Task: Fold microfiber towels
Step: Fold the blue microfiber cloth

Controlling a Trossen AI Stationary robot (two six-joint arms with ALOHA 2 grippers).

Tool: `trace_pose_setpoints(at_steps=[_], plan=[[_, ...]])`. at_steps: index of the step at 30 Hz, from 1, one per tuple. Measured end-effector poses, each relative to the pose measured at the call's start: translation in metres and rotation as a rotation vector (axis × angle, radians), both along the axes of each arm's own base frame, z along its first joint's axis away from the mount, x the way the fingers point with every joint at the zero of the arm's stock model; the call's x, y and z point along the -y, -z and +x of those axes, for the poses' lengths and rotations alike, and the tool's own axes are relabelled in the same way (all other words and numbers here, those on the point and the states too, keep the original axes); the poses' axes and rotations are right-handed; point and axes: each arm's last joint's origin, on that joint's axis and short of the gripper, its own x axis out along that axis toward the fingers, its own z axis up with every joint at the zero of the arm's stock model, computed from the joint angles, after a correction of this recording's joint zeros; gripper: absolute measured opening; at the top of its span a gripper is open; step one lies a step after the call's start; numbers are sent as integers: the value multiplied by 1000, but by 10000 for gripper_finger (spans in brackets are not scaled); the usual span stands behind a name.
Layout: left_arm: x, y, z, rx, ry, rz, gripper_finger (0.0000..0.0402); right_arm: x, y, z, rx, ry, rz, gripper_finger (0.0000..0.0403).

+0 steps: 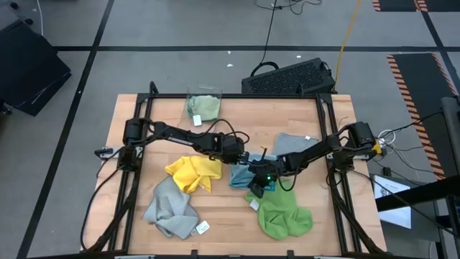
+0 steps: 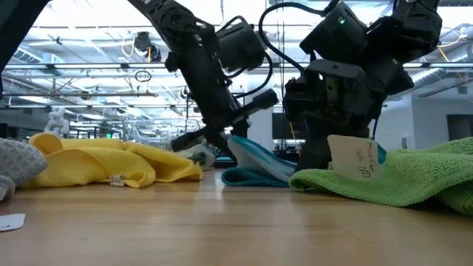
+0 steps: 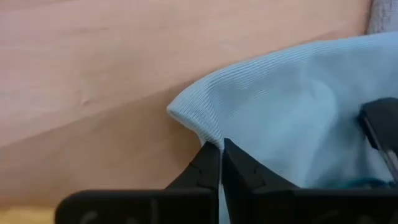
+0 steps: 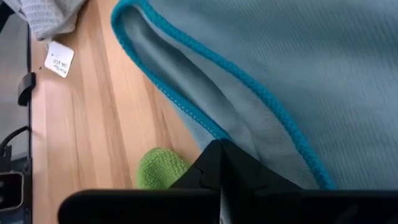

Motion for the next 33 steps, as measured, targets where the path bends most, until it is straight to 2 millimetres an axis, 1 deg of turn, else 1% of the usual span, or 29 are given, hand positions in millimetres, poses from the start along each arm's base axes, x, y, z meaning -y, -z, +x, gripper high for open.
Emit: trace_pose_setpoints(at_steps=[5,8,10,15,18,20,22,26,30,33], plan=[[2,-23,-6,34,-18,13,7,-1,0,-3,-12,-73,15,1],[7,-32,-10,28,-31,19,4,-2,0,-6,-26,-135,20,1],[9,-35,-10,47,-36,9,11,-2,0,-9,-46,-161,13,1],[7,-35,-10,38,-35,-13,40,-3,1,-12,-74,-194,26,1],[7,-32,-15,-14,-48,0,54,-3,2,-12,-82,-199,26,1],[3,-35,-18,-26,-52,4,64,-3,2,-13,-88,-201,26,1],[-2,-40,-17,3,-40,13,76,-4,2,-13,-91,-206,23,1],[-9,-46,-18,35,20,-32,113,-7,3,-15,-91,-224,17,1],[-6,-55,-18,74,45,-47,147,-11,3,-15,-90,-243,7,1],[1,-54,-18,70,46,-76,159,-14,3,-17,-88,-266,1,1]])
